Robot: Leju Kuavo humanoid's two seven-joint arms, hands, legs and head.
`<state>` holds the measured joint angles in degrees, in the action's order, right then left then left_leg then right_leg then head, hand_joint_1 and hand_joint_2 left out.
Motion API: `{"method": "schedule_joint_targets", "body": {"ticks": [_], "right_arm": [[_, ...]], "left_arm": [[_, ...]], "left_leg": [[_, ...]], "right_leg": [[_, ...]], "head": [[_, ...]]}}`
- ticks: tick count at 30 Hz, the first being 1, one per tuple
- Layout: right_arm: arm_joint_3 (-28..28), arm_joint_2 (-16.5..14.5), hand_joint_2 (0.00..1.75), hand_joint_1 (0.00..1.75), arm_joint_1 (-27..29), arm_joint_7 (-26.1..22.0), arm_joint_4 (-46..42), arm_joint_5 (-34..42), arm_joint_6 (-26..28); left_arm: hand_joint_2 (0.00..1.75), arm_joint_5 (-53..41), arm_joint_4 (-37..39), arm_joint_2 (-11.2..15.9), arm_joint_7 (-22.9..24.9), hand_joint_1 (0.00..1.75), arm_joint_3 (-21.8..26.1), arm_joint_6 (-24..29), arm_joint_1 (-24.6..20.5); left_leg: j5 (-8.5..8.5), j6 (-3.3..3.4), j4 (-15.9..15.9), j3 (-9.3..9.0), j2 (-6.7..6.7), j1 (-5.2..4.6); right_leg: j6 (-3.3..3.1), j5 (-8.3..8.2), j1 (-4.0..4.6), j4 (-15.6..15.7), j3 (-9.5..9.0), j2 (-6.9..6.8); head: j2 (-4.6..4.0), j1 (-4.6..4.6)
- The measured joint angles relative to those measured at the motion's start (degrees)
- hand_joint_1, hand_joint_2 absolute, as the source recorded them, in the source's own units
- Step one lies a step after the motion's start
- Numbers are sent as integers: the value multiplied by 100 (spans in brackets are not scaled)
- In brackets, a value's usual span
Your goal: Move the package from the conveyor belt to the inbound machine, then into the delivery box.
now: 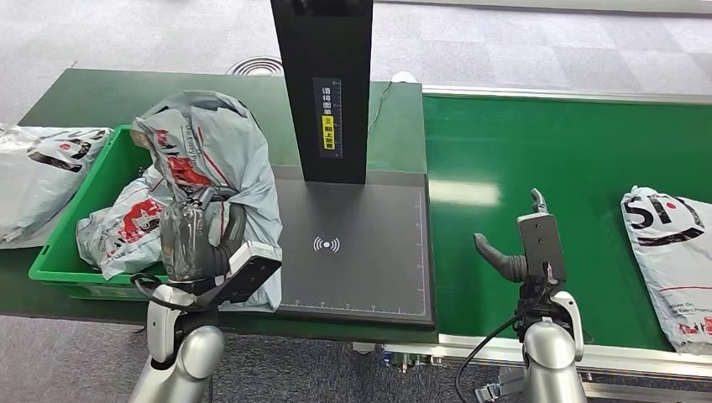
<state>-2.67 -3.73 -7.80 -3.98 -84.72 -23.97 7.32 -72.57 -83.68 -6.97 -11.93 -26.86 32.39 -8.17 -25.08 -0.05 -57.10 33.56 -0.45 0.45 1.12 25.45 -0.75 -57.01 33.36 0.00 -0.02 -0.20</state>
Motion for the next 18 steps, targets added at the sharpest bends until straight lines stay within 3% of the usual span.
{"method": "schedule_joint_targets", "body": {"ticks": [4, 13, 18], "right_arm": [[0, 34, 175, 0, -6, -75, 56, 53, 7], [0, 64, 175, 0, -10, -86, 113, 57, 9], [0, 75, 175, 0, -10, -131, 150, 77, 20]], "left_arm": [[175, -160, -158, 49, -26, 175, 16, 352, -26], [175, -214, -251, 105, -26, 175, 39, 438, -30], [175, -715, -280, 139, 135, 175, 140, 709, -85]], "left_leg": [[0, 0, 0, 0, 0, 0], [0, 0, 0, 0, 0, 0], [0, 0, 0, 1, 0, 0]], "right_leg": [[0, 0, 0, 0, 0, 0], [0, 0, 0, 0, 1, 0], [0, 0, 0, 0, 2, 0]], "head": [[0, -1], [0, 0], [0, 0]]}}
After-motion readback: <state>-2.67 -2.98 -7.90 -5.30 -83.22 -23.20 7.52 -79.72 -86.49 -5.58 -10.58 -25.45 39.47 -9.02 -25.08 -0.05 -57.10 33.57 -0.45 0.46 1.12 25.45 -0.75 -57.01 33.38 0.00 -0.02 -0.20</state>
